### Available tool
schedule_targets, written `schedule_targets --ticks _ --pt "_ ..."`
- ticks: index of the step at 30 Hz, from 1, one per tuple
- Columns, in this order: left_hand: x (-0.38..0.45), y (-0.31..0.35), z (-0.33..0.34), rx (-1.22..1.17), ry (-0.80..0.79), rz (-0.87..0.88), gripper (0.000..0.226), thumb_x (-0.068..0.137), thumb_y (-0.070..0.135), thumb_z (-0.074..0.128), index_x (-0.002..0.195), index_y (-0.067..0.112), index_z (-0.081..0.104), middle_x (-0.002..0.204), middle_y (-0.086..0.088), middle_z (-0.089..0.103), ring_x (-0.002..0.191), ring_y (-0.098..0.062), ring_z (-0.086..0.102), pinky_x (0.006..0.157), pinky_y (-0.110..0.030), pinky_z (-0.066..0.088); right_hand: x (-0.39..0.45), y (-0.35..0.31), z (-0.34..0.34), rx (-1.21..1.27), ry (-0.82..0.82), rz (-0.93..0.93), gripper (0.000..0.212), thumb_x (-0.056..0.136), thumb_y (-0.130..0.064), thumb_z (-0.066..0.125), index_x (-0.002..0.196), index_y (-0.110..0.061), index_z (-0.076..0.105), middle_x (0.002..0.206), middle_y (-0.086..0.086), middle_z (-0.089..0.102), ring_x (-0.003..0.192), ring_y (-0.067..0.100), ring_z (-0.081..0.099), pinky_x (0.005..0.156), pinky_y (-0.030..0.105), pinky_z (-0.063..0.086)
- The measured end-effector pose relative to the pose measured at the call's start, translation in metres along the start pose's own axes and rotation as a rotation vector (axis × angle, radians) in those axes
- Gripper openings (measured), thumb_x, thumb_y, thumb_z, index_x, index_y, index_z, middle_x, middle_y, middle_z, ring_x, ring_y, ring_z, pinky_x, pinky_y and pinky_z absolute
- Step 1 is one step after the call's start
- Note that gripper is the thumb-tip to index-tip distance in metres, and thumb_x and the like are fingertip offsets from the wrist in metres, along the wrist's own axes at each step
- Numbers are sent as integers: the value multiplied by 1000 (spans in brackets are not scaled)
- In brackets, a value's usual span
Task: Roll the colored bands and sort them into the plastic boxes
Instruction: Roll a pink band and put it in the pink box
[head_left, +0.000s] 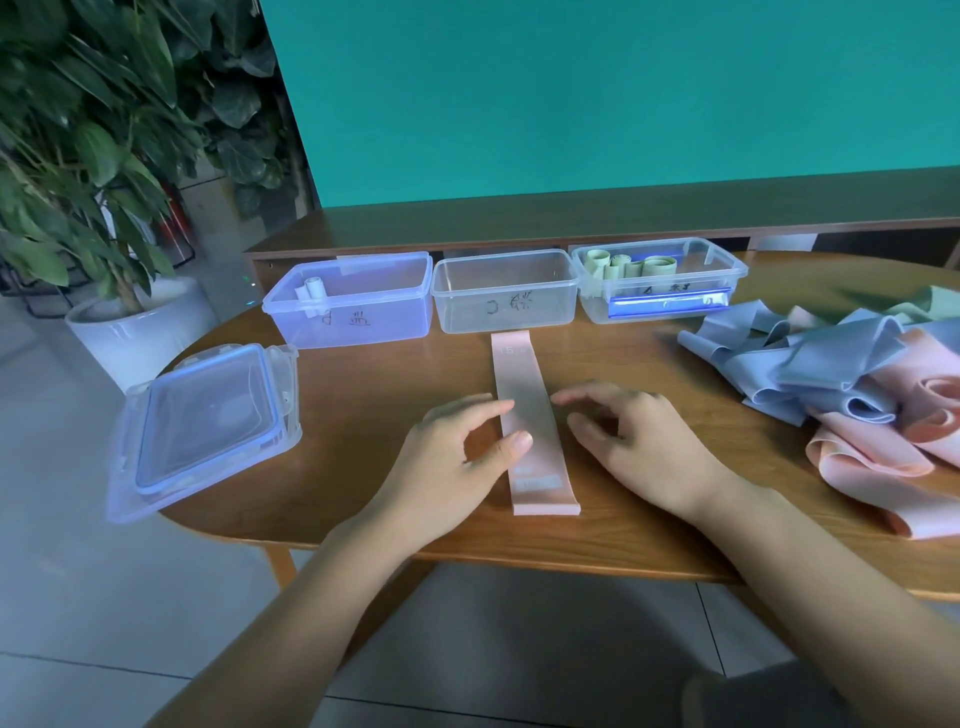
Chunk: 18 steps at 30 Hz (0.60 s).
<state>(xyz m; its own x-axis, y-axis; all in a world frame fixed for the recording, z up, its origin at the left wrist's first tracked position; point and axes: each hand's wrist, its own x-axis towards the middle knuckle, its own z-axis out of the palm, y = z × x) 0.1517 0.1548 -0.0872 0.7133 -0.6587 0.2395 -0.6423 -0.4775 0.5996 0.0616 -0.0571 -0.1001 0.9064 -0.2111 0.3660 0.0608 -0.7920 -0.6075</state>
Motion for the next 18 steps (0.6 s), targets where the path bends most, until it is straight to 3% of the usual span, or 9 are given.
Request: schedule_targets --ticks 2,4,7,13,18 --pt "-8 1 -3 -131 8 54 33 91 47 66 123 37 70 122 29 64 119 15 51 100 -11 43 -14 -7 -5 78 -26 -42 18 97 -33 65 114 -34 72 110 -23 71 100 5 66 93 25 48" --pt "-16 2 -3 -178 0 120 25 86 42 73 109 32 77 108 27 70 111 10 59 92 -11 46 -29 -13 -9 136 -106 -124 20 91 -42 70 108 -31 75 109 -22 71 107 3 65 95 22 47" --pt "-26 2 -1 -130 -28 217 32 80 51 76 102 29 80 105 22 71 110 -4 63 90 -19 50 -44 -13 -14 121 -205 -220 25 85 -44 77 105 -28 78 113 -18 70 115 6 62 99 24 46" --pt "-40 5 8 -58 6 290 21 85 40 74 100 27 81 98 20 73 102 -7 64 83 -27 56 -54 -9 -13 26 -187 -327 18 91 -34 73 106 -26 79 107 -17 69 110 5 61 96 29 51" --pt "-47 8 12 -67 68 291 25 83 43 71 99 26 81 95 19 73 97 -4 66 81 -24 56 -53 -12 -11 14 -134 -349 16 89 -34 75 101 -25 78 103 -17 68 106 5 63 93 30 53"
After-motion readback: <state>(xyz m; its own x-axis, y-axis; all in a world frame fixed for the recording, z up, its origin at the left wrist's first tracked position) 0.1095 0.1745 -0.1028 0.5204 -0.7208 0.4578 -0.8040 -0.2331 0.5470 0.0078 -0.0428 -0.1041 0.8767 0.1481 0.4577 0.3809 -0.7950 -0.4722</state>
